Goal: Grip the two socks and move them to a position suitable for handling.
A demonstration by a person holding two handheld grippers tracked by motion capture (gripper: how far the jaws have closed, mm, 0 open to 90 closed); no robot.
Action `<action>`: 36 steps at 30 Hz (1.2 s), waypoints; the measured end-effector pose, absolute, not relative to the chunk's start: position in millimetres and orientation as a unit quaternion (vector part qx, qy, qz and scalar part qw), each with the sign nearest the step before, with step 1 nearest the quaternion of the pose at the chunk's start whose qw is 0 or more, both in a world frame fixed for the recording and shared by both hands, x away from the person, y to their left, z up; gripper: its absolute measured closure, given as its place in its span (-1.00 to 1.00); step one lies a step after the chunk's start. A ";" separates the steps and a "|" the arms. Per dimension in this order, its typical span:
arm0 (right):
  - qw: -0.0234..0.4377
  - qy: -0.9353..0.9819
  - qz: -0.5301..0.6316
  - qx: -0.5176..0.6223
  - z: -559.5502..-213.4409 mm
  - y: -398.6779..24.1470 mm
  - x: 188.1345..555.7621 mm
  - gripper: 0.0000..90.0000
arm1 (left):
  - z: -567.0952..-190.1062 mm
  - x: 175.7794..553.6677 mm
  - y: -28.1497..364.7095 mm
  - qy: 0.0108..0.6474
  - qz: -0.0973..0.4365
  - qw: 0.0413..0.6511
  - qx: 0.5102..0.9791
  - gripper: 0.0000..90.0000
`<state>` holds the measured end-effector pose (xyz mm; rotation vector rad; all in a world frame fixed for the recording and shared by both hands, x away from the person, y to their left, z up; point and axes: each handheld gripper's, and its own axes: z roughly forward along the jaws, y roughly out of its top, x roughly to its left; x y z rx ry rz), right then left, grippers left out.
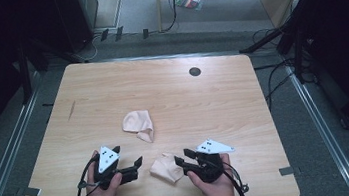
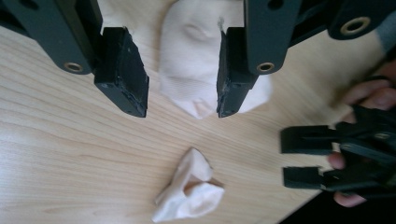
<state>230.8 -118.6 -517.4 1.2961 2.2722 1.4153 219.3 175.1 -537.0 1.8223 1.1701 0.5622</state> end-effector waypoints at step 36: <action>0.105 0.748 0.478 0.448 -502.0 -99.5 230.8 0.97 | -536.7 189.7 120.8 0.418 0.199 0.445 0.766 -0.69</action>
